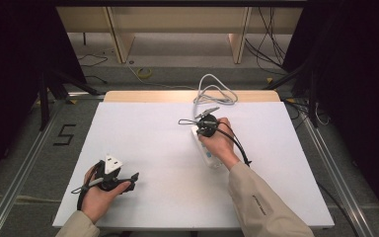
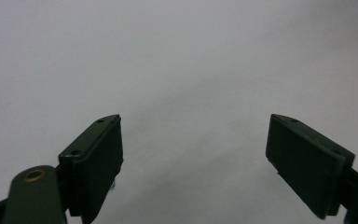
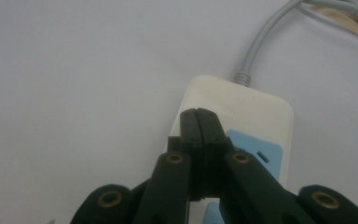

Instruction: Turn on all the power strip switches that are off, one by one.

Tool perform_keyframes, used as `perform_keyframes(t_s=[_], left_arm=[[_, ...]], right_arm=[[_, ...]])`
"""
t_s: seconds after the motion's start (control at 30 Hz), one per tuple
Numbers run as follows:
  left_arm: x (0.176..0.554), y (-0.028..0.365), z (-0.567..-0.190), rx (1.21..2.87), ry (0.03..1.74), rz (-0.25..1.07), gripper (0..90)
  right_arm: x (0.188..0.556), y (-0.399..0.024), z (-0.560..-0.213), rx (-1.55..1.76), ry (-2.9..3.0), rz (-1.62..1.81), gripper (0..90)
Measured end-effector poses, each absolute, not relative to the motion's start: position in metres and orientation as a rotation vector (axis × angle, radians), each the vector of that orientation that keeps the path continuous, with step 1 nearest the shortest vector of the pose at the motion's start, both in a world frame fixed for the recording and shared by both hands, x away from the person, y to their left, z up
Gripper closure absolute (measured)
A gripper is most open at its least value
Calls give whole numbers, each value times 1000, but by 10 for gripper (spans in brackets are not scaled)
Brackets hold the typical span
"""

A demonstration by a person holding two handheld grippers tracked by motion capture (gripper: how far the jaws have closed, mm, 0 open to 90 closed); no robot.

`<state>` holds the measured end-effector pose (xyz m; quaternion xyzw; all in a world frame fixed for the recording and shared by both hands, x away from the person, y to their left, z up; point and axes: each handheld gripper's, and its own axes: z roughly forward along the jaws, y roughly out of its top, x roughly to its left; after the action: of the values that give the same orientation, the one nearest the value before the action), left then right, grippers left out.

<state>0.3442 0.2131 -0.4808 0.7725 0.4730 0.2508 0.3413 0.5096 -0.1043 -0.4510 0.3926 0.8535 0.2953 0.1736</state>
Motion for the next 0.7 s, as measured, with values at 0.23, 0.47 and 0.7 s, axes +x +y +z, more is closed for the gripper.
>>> perform_keyframes(t_s=[0.23,0.47,0.7], left_arm=[[344,213,-481,2010,1231,653,187],[344,213,-480,2008,1232,655,187],[344,213,-480,2006,1233,655,187]], right_arm=[[510,-104,-451,1120,2422,837,900],[510,-104,-452,1134,2421,841,900],[512,-105,-453,1149,2428,850,900]])
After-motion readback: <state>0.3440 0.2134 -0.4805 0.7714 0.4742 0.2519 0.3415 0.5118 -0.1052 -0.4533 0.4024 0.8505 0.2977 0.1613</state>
